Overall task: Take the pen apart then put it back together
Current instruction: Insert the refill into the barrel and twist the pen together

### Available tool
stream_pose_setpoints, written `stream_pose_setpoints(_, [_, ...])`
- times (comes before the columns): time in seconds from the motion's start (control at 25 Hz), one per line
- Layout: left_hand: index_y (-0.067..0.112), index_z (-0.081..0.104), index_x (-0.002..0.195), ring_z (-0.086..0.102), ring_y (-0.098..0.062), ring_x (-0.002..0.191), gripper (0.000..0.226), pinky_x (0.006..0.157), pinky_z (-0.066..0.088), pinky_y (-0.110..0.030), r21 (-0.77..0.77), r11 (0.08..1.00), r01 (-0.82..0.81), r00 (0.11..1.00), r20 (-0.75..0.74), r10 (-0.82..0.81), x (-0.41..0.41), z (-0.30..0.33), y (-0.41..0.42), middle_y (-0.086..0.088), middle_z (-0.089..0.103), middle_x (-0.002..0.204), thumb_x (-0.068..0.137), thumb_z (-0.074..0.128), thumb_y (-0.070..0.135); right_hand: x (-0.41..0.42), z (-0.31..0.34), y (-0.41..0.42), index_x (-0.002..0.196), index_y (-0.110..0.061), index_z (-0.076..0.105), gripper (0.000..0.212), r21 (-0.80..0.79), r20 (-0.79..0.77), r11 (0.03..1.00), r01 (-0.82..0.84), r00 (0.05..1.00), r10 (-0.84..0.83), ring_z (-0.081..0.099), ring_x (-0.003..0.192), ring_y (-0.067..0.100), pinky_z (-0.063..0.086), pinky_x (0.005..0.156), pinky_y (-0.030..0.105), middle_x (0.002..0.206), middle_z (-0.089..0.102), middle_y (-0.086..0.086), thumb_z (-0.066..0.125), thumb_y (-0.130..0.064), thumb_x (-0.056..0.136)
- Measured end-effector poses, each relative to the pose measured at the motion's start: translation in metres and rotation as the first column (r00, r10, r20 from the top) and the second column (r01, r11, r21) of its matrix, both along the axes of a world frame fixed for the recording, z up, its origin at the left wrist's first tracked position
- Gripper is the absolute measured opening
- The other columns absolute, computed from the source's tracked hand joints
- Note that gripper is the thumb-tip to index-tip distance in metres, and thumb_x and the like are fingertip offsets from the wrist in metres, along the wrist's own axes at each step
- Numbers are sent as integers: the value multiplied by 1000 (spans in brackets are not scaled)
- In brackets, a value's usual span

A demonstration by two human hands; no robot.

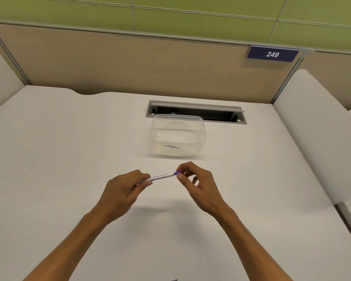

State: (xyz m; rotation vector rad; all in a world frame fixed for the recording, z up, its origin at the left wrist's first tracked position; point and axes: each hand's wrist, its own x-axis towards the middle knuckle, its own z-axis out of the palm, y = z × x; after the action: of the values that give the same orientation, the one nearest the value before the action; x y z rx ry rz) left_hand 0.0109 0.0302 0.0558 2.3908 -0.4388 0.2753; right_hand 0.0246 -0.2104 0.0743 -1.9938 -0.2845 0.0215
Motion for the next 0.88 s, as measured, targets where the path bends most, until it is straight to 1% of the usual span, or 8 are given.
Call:
stream_pose_setpoints(0.12, [33, 63, 93, 48, -8, 62, 22, 56, 39, -24, -42, 999, 19, 1000, -21, -19, 0, 2, 0, 16, 55, 74, 91, 48, 49, 2, -2, -2, 89, -28, 64, 11, -20, 7, 1000, -18, 1000, 18, 62, 86, 13, 46, 66, 38, 86, 66, -16, 56, -31, 94])
stream_pose_setpoints(0.24, [31, 66, 91, 49, -10, 61, 24, 56, 39, -24, -81, 996, 27, 999, -36, -30, 2, 4, 1, 17, 56, 73, 91, 51, 49, 1, -4, -2, 89, -30, 63, 10, -38, 3, 999, -29, 1000, 29, 62, 87, 14, 47, 67, 38, 86, 65, -15, 55, -32, 94])
stream_pose_setpoints(0.36, [29, 68, 91, 48, -8, 61, 26, 56, 36, -20, -97, 994, 40, 999, -28, -43, 2, 5, 2, 21, 55, 72, 90, 51, 49, 0, -4, 1, 87, -29, 58, 13, -44, -11, 998, -51, 999, 50, 60, 80, 16, 46, 67, 40, 81, 64, -11, 50, -33, 96])
stream_pose_setpoints(0.44, [28, 68, 90, 46, -7, 59, 25, 55, 34, -20, -85, 995, 47, 999, -17, -49, 2, 7, 1, 22, 53, 70, 90, 52, 48, -1, -5, 4, 81, -27, 53, 20, -50, -29, 997, -62, 998, 61, 55, 72, 22, 43, 65, 36, 75, 63, -3, 44, -33, 97])
stream_pose_setpoints(0.56, [32, 66, 90, 43, -5, 57, 20, 53, 33, -19, -20, 999, 51, 999, 12, -51, 1, 12, -2, 21, 48, 67, 91, 52, 46, -1, -7, 8, 68, -17, 48, 37, 44, -123, 998, -38, 992, 43, 47, 61, 16, 37, 62, 26, 63, 56, 4, 40, -31, 101])
stream_pose_setpoints(0.68, [34, 66, 93, 41, -5, 57, 20, 51, 32, -19, 56, 998, 44, 998, 46, -46, 0, 15, -2, 21, 44, 67, 92, 50, 46, -1, -9, 12, 56, -10, 42, 53, 133, -214, 991, 6, 977, 23, 44, 55, 17, 37, 63, 32, 51, 46, 1, 42, -33, 104])
stream_pose_setpoints(0.76, [34, 65, 93, 41, -4, 57, 21, 51, 33, -20, 66, 997, 37, 999, 38, -39, 1, 16, -1, 20, 45, 67, 92, 49, 47, -1, -8, 11, 61, -12, 51, 48, 123, -171, 992, 27, 985, -6, 49, 58, 16, 39, 64, 31, 58, 55, 6, 46, -37, 102])
stream_pose_setpoints(0.88, [33, 66, 93, 43, -3, 58, 23, 52, 32, -18, 61, 998, 33, 999, 26, -34, 2, 15, 2, 20, 46, 67, 91, 48, 48, -3, -2, 8, 86, -26, 58, 16, 80, -40, 996, 29, 999, -26, 63, 72, 12, 44, 64, 30, 84, 67, -7, 51, -35, 96])
